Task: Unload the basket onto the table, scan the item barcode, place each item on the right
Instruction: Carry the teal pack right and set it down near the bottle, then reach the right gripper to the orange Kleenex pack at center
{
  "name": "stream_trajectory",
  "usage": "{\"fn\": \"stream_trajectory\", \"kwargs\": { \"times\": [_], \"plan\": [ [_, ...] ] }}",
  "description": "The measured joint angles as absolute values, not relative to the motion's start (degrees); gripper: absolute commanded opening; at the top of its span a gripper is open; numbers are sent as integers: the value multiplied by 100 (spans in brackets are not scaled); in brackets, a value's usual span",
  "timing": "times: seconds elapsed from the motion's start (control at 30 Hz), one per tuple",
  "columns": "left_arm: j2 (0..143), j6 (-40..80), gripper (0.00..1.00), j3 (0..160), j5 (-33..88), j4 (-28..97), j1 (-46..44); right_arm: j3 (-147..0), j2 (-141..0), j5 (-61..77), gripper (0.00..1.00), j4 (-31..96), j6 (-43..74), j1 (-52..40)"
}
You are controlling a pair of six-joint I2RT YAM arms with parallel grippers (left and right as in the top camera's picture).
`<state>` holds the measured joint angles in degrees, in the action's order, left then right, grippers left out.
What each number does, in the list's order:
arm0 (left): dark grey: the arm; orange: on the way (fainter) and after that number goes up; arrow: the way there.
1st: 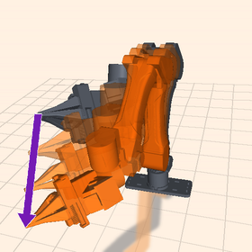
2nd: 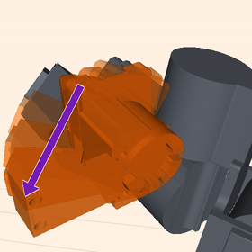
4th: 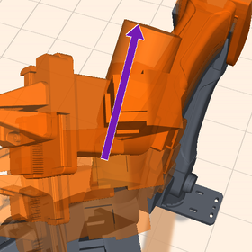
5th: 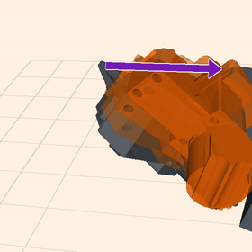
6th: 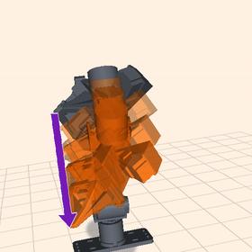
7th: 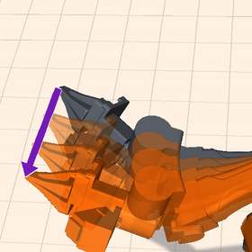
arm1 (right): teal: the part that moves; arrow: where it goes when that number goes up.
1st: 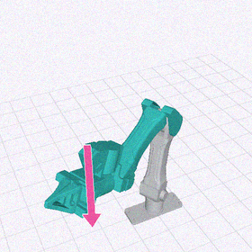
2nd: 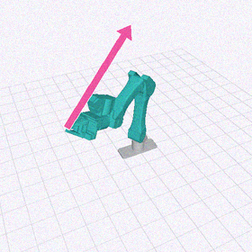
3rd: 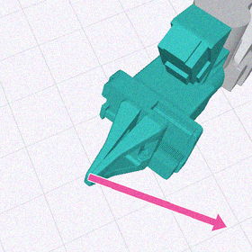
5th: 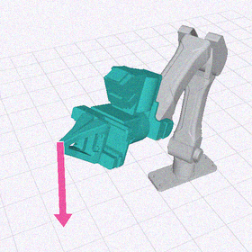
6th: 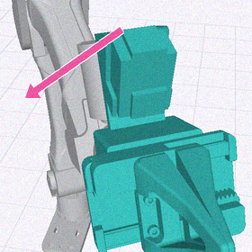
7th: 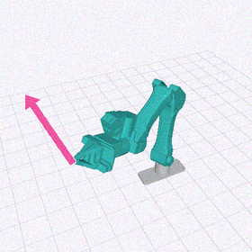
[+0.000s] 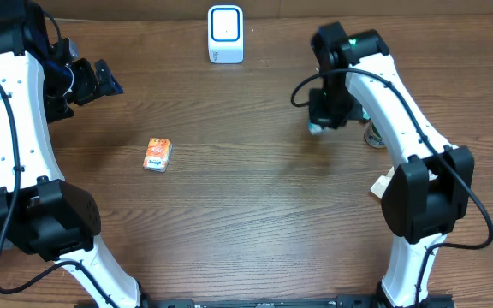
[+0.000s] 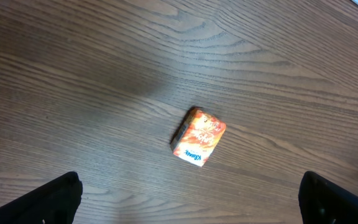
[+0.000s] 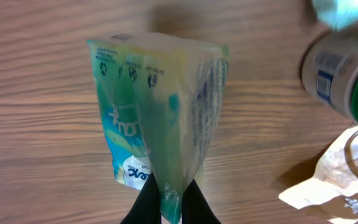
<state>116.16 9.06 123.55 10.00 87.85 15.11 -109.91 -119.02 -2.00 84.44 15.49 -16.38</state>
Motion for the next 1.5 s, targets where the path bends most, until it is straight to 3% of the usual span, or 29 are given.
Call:
{"fn": "stream_trajectory", "kwargs": {
  "times": [0.23,0.27,0.3,0.33,0.4,0.83,0.97,1.0,1.3,1.5],
  "plan": [
    [11616,906,100,12355,1000,8788,1511,-9719,-11966,-473,4,8036,1837,-1109],
    [11616,906,100,12355,1000,8785,1511,-9644,-11972,-517,13,8040,1881,-1037],
    [11616,906,100,12355,1000,8785,1511,-9609,-11979,-550,29,8049,1955,-963],
    [11616,906,100,12355,1000,8785,1511,-9603,-11985,-576,40,8055,1946,-915],
    [11616,906,100,12355,1000,8785,1511,-9603,-11985,-644,54,8112,1986,-825],
    [11616,906,100,12355,1000,8785,1511,-10280,-11985,178,75,8206,2051,-1278],
    [11616,906,99,12355,1000,8785,1511,-10477,-11985,676,90,7653,2027,-1890],
    [11616,906,99,12355,1000,8788,1511,-10479,-11985,884,100,7430,2027,-2027],
    [11616,906,100,12355,1000,8785,1511,-10481,-11985,2296,98,5175,2239,-3422],
    [11616,906,100,12355,1000,8788,1511,-10337,-11985,1940,76,4215,3153,-4250]
  ]
}}
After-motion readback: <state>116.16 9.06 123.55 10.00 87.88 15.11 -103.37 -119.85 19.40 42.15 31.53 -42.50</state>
